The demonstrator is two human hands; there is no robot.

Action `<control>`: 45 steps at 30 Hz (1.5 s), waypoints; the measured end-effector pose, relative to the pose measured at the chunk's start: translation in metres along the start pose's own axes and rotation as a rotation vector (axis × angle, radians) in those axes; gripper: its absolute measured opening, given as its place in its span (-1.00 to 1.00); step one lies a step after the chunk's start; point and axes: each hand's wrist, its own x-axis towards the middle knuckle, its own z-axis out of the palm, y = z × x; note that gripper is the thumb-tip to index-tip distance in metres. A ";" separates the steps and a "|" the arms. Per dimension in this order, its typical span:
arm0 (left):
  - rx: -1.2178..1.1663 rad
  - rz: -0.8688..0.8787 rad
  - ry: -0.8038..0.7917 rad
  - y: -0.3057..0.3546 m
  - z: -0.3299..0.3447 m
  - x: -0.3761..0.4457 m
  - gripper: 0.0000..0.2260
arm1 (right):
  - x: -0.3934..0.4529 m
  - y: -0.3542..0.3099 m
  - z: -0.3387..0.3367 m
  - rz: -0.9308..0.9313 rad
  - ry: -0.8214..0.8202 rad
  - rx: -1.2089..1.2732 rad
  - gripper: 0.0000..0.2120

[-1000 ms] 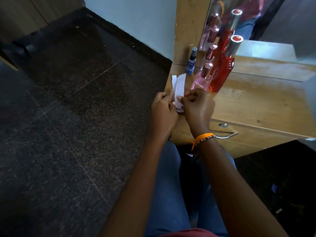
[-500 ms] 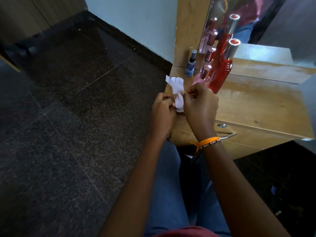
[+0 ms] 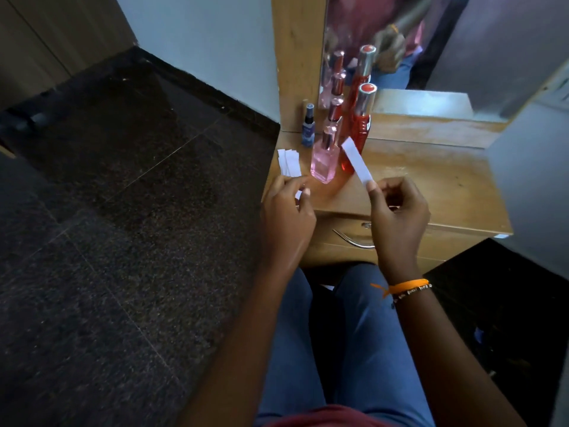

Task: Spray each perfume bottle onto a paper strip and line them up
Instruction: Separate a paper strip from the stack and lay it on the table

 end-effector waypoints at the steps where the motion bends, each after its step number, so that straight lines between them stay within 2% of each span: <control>1: -0.005 0.005 -0.019 0.003 0.004 -0.002 -0.80 | 0.003 0.006 -0.004 0.024 0.035 -0.038 -0.87; 4: -0.037 0.021 -0.097 0.012 0.016 -0.009 -0.82 | 0.014 0.017 -0.009 0.034 0.053 -0.227 -0.90; 9: -0.036 0.042 -0.186 0.024 0.034 -0.013 -0.83 | 0.025 0.022 -0.007 0.065 -0.060 -0.391 -0.85; 13: -0.028 0.029 -0.246 0.026 0.041 -0.009 -0.82 | 0.026 0.024 -0.008 0.046 -0.133 -0.423 -0.96; 18: 0.089 0.051 -0.295 0.020 0.047 -0.008 -0.76 | 0.024 0.023 -0.016 0.009 -0.107 -0.374 -0.98; 23: 0.332 0.169 -0.345 0.022 0.055 -0.011 -0.67 | 0.024 0.023 -0.024 0.006 -0.168 -0.340 -0.91; 26: 0.372 0.211 -0.382 0.025 0.061 -0.010 -0.60 | 0.027 0.027 -0.030 -0.035 -0.240 -0.417 -0.92; 29: 0.385 0.207 -0.407 0.026 0.065 -0.006 -0.54 | 0.030 0.032 -0.033 -0.080 -0.296 -0.531 -0.83; 32: 0.384 0.187 -0.418 0.025 0.067 -0.004 -0.50 | 0.031 0.035 -0.032 -0.093 -0.342 -0.539 -0.77; 39: 0.334 0.166 -0.338 0.024 0.067 -0.007 -0.48 | 0.033 0.040 -0.024 -0.126 -0.304 -0.587 -0.73; 45: 0.303 0.157 -0.336 0.019 0.068 -0.008 -0.48 | 0.029 0.050 -0.022 -0.216 -0.201 -0.787 -0.72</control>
